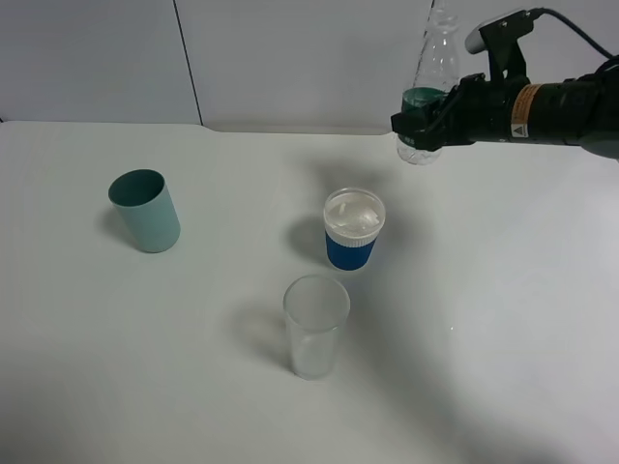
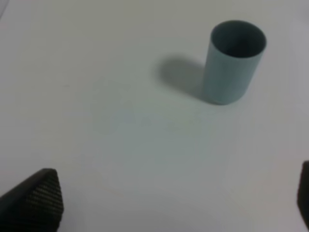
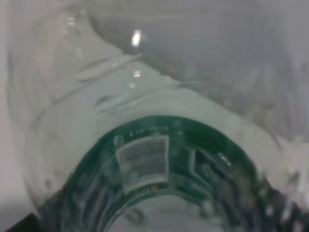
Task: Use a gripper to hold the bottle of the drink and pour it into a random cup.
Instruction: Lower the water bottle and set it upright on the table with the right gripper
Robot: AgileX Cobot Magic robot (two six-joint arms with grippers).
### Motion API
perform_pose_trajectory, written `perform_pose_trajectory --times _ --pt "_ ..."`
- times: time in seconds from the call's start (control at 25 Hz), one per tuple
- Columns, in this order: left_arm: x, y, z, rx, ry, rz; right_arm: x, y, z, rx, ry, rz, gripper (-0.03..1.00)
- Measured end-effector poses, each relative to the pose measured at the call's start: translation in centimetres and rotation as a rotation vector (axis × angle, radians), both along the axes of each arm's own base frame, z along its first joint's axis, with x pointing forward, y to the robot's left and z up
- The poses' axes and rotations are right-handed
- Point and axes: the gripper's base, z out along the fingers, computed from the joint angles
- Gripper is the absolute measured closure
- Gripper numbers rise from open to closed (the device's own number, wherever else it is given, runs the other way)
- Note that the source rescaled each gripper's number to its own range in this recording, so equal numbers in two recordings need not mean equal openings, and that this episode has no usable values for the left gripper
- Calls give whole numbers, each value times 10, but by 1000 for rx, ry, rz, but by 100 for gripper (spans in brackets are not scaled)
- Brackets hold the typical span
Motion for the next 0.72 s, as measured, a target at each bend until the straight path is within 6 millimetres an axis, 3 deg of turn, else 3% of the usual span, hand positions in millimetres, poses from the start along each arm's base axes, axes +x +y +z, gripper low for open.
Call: perform_pose_trajectory --times 0.28,0.52,0.72 --pt "0 0 0 -2 0 -1 10 -3 -33 -7 46 -50 97" --pt "0 0 0 -1 0 0 18 -6 -51 8 37 -107 97" --pt "0 0 0 -1 0 0 11 -7 -65 27 -17 -122 97"
